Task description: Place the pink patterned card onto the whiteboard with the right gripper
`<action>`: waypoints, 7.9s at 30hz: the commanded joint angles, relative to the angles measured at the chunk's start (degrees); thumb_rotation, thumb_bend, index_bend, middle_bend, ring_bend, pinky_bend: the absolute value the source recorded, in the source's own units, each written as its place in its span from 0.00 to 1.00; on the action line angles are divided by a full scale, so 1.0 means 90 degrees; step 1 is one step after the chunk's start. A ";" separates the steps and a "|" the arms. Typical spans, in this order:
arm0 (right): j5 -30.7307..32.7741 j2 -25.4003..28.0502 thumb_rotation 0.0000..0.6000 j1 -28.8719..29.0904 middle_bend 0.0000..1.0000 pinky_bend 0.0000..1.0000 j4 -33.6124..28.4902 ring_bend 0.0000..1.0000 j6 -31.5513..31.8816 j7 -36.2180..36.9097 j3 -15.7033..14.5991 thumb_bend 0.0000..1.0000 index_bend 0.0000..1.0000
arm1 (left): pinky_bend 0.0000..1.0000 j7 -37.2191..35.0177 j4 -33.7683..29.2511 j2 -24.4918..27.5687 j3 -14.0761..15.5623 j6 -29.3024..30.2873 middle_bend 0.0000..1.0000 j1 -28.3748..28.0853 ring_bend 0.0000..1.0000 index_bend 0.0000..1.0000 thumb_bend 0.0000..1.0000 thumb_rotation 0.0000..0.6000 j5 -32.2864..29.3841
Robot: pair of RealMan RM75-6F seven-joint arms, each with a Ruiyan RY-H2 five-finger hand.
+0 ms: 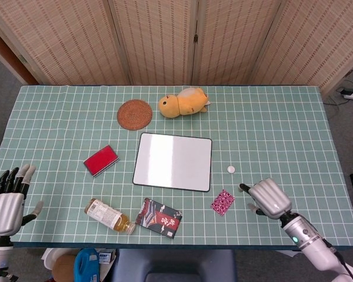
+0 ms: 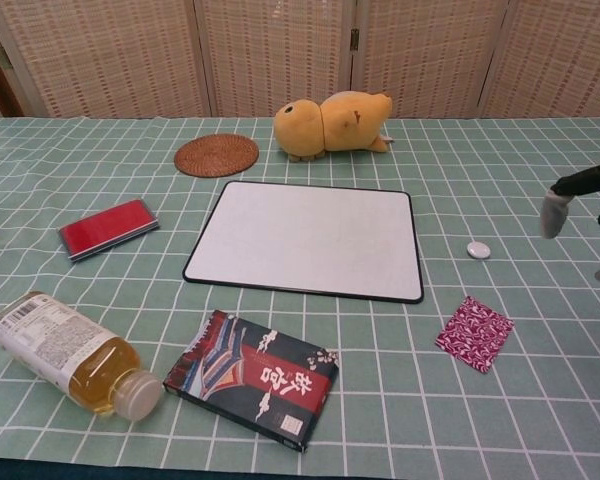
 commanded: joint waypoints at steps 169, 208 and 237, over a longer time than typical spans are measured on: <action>0.3221 -0.2254 1.00 0.2849 0.93 1.00 0.3629 0.95 -0.2112 -0.0399 -0.0202 0.23 0.38 | 0.00 -0.0136 0.0096 -0.0027 0.0053 -0.0018 0.01 0.0100 0.01 0.00 0.28 1.00 0.0086; 0.3082 -0.2769 1.00 0.2900 0.93 1.00 0.4347 0.96 -0.2375 -0.0345 -0.0009 0.30 0.47 | 0.00 -0.0229 0.0237 -0.0059 0.0058 -0.0044 0.01 0.0128 0.01 0.00 0.28 1.00 -0.0001; 0.4235 -0.3421 1.00 0.4337 0.93 1.00 0.4048 0.96 -0.2886 -0.1200 0.0599 0.30 0.47 | 0.00 -0.0234 0.0195 0.0002 0.0064 0.0045 0.01 0.0163 0.01 0.00 0.28 1.00 0.0090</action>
